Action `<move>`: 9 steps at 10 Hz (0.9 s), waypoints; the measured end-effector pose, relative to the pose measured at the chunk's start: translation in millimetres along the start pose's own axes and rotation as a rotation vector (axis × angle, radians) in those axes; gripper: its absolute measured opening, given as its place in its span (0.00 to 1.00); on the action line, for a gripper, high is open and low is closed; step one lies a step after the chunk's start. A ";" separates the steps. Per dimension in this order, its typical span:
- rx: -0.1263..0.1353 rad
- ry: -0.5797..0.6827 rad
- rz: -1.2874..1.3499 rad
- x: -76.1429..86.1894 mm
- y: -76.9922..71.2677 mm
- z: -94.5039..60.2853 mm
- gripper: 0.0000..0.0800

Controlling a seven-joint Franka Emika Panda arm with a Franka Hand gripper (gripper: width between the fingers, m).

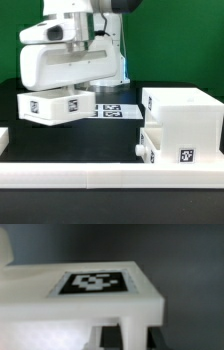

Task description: Assemble drawer

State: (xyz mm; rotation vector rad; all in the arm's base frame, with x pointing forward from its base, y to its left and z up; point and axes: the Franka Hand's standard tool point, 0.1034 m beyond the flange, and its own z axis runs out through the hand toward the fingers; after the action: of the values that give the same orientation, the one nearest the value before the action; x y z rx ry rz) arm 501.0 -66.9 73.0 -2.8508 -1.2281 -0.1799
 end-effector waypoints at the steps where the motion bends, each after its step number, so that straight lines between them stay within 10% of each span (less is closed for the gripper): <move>1: 0.008 -0.009 -0.046 14.7 3.8 1.1 0.05; 9: 0.074 -0.054 -0.357 44.2 9.7 6.2 0.05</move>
Offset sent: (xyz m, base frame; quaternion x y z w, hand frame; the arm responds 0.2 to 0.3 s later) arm 0.0000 0.0000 0.0000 0.0000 0.0000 0.0000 1.0000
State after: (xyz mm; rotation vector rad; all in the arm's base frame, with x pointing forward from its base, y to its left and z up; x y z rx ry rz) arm 538.7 -41.1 72.3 -2.5669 -1.7083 -0.0633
